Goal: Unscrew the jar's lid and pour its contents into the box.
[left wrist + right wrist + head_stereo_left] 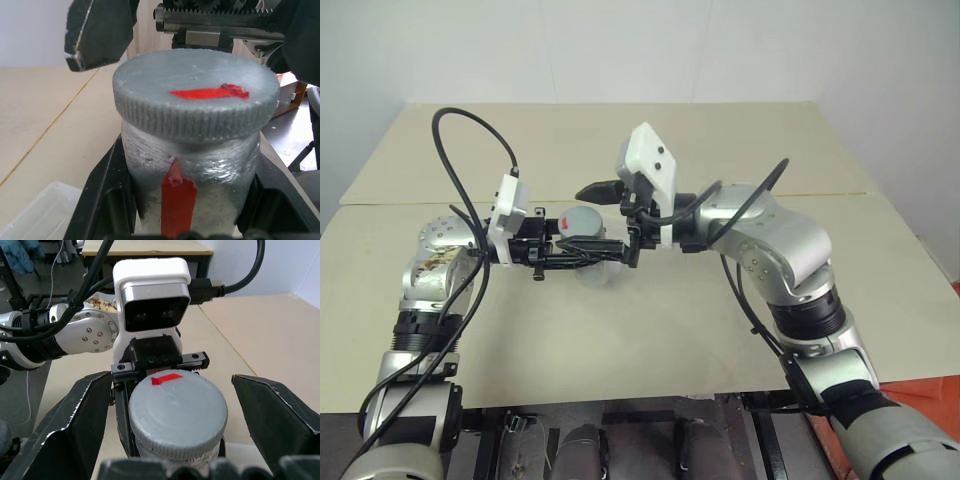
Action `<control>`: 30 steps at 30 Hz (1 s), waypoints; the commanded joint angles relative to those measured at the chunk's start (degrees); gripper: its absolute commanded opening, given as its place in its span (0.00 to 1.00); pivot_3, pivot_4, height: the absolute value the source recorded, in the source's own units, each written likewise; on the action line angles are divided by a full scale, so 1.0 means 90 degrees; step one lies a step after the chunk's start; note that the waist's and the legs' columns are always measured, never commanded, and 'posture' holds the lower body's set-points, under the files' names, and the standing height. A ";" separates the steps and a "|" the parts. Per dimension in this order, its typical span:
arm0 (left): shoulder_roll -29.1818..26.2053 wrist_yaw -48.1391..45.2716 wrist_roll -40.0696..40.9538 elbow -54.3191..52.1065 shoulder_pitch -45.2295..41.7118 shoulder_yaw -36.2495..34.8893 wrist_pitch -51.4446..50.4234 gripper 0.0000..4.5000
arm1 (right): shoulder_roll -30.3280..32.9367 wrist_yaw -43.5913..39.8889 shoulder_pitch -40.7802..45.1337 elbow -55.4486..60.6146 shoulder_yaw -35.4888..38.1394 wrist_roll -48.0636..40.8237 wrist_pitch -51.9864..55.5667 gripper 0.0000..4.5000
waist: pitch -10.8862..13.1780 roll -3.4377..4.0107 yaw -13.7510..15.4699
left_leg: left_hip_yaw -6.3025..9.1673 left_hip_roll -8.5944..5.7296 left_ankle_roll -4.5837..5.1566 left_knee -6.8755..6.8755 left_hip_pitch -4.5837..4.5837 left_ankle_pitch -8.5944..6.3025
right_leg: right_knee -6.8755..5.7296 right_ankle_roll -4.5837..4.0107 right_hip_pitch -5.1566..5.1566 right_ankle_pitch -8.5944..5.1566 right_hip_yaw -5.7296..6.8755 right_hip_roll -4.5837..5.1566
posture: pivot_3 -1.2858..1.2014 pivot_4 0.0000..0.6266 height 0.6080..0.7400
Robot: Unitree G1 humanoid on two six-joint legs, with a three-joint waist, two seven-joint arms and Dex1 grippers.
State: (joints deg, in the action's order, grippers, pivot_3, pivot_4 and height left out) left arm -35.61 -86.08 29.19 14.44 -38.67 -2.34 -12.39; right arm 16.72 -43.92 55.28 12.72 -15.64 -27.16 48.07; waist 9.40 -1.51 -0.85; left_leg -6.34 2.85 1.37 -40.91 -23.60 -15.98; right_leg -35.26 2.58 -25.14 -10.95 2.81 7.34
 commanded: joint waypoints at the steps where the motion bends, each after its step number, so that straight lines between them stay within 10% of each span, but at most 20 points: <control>1: -0.0048 0.0004 0.0032 -0.0177 -0.0117 -0.0075 0.0111 0.45 | 0.0032 -0.0082 0.0123 0.0121 -0.0005 -0.0039 0.0093 0.78 | 0.0000 0.0000 0.0000 | 0.0000 0.0000 0.0000 0.0000 0.0000 0.0000 | 0.0000 0.0000 0.0000 0.0000 0.0000 0.0000 | 0.52 0.24 1.00; 4: -0.0092 -0.0005 0.0040 -0.0194 -0.0123 -0.0097 0.0084 0.45 | 0.0019 -0.0074 0.0128 0.0091 -0.0003 -0.0037 0.0135 0.61 | 0.0000 0.0000 -0.0001 | 0.0000 0.0000 0.0000 0.0000 0.0000 0.0000 | 0.0000 0.0000 0.0000 0.0000 0.0000 0.0000 | 0.52 0.24 1.00; 30: -0.0253 -0.0111 0.0168 -0.0911 0.0752 0.0002 -0.0137 0.45 | 0.0440 -0.0240 0.0505 -0.0234 0.0859 -0.0180 -0.0421 0.61 | 0.0000 0.0000 0.0001 | 0.0000 0.0001 0.0000 0.0000 0.0000 0.0000 | -0.0001 0.0000 -0.0001 0.0000 0.0000 0.0000 | 0.52 0.24 1.00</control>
State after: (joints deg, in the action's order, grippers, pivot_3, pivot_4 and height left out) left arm -37.38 -87.31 29.48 8.36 -31.44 -1.31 -13.73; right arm 19.94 -46.17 59.59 9.55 -9.42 -29.22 46.11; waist 9.40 -1.50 -0.84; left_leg -6.34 2.85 1.37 -40.91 -23.60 -15.98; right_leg -35.27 2.58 -25.14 -10.95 2.81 7.34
